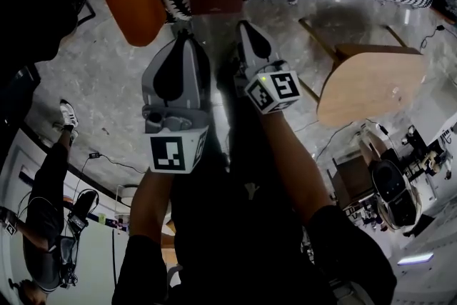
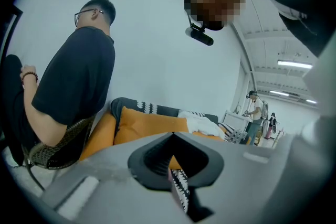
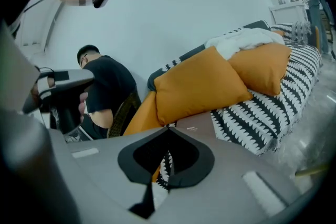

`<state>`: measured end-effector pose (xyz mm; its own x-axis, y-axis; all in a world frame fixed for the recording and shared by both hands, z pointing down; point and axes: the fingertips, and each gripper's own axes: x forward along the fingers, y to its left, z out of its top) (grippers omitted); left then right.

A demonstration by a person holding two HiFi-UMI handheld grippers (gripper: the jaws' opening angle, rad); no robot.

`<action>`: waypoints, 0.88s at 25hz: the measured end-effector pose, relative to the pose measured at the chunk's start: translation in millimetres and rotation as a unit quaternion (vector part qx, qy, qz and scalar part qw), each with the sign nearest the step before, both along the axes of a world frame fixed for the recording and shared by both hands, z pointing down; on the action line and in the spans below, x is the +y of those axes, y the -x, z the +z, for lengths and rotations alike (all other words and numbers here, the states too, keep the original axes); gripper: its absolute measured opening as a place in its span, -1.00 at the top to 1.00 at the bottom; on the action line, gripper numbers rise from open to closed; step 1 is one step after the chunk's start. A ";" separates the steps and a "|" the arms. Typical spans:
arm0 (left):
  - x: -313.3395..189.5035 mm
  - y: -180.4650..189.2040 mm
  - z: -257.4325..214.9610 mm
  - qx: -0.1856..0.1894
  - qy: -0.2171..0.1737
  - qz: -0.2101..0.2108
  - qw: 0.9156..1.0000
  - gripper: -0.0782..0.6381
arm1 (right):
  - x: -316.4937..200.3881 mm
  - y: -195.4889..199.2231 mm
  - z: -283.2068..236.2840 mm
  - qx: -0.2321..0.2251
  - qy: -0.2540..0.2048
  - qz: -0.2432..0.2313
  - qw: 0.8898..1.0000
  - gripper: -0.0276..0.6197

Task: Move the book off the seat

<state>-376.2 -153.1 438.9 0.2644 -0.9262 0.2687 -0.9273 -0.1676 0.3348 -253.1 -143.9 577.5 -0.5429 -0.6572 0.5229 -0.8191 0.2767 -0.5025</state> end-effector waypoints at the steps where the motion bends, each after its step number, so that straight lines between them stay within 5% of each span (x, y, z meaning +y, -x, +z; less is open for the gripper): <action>1: -0.7 0.7 2.7 -0.001 0.001 0.002 1.000 0.76 | 1.0 -0.5 8.6 0.002 0.006 0.000 1.000 0.89; 15: -16.1 1.7 21.0 0.018 0.011 0.003 1.000 0.76 | 8.8 -8.2 80.9 0.001 0.070 0.037 0.997 0.89; 22: -16.3 9.0 39.0 0.025 0.032 0.002 0.999 0.76 | 18.3 -4.6 109.3 -0.046 0.117 0.054 0.991 0.88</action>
<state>-385.2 -169.4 477.8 0.2827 -0.9063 0.3141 -0.9082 -0.1475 0.3917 -248.6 -125.7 686.8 -0.5285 -0.5810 0.6190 -0.7849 0.0566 -0.6170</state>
